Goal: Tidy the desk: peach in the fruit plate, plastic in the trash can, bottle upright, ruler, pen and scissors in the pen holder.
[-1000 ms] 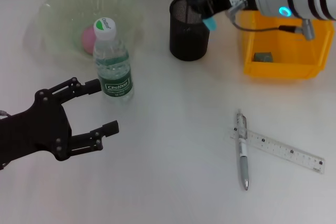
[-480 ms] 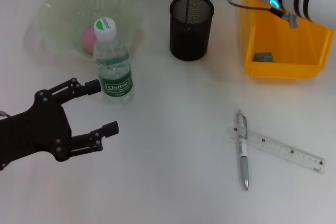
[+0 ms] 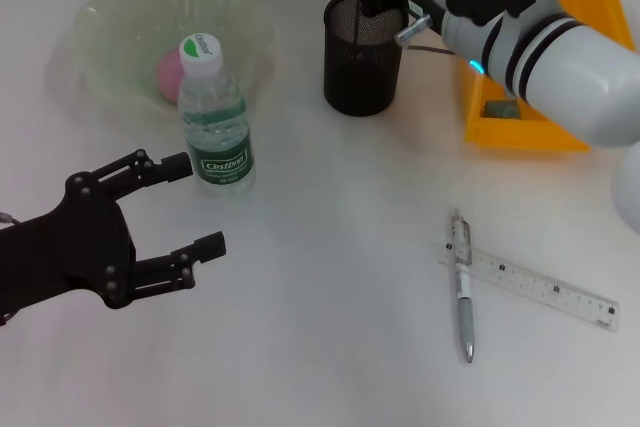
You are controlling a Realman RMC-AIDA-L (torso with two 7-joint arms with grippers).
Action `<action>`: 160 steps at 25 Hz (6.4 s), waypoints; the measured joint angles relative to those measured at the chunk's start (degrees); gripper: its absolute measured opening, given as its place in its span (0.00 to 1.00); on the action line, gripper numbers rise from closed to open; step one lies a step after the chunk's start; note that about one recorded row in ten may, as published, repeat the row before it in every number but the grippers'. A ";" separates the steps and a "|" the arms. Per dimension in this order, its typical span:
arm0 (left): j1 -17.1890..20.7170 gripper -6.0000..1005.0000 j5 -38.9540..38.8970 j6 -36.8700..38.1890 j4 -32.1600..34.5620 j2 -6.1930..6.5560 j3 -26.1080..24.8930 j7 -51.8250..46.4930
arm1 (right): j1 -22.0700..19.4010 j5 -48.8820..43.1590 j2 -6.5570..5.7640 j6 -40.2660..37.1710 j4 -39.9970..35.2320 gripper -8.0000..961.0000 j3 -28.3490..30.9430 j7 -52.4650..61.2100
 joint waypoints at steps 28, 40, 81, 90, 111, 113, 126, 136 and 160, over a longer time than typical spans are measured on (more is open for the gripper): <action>-0.44 0.84 0.00 0.00 -1.40 0.00 0.00 1.19 | 4.22 2.21 0.17 11.94 14.57 0.48 -6.46 5.91; -0.49 0.84 0.00 0.07 -1.45 0.09 0.04 0.96 | -12.64 -1.21 -0.50 -39.78 -34.25 0.66 3.99 3.14; -1.41 0.84 0.89 0.17 -2.19 0.08 0.18 -0.09 | -3.83 -3.51 -0.21 -91.96 -25.02 0.73 18.80 -18.57; -1.60 0.84 0.88 0.18 -2.19 0.08 0.17 -0.09 | -2.68 -3.00 -0.16 -88.91 -21.71 0.73 18.16 -20.05; -1.72 0.84 0.88 0.17 -2.19 0.08 0.20 -0.09 | -1.67 -1.33 0.00 -87.86 -17.97 0.64 17.78 -19.52; -1.74 0.84 0.88 0.17 -2.19 0.09 0.18 -0.09 | -1.61 -1.32 -0.01 -87.71 -17.79 0.61 17.77 -19.52; -1.85 0.84 0.88 0.18 -2.19 0.08 0.17 -0.09 | -1.50 -1.41 -0.15 -87.53 -17.45 0.54 17.79 -18.77; -1.94 0.84 0.88 0.25 -2.19 0.08 0.17 -0.12 | -2.38 -1.41 -0.21 -88.71 -22.18 0.40 19.30 -17.70; -2.00 0.84 0.88 0.49 -2.36 0.00 -0.01 -0.18 | -6.10 57.86 -0.01 -46.48 -16.26 0.40 29.05 -56.09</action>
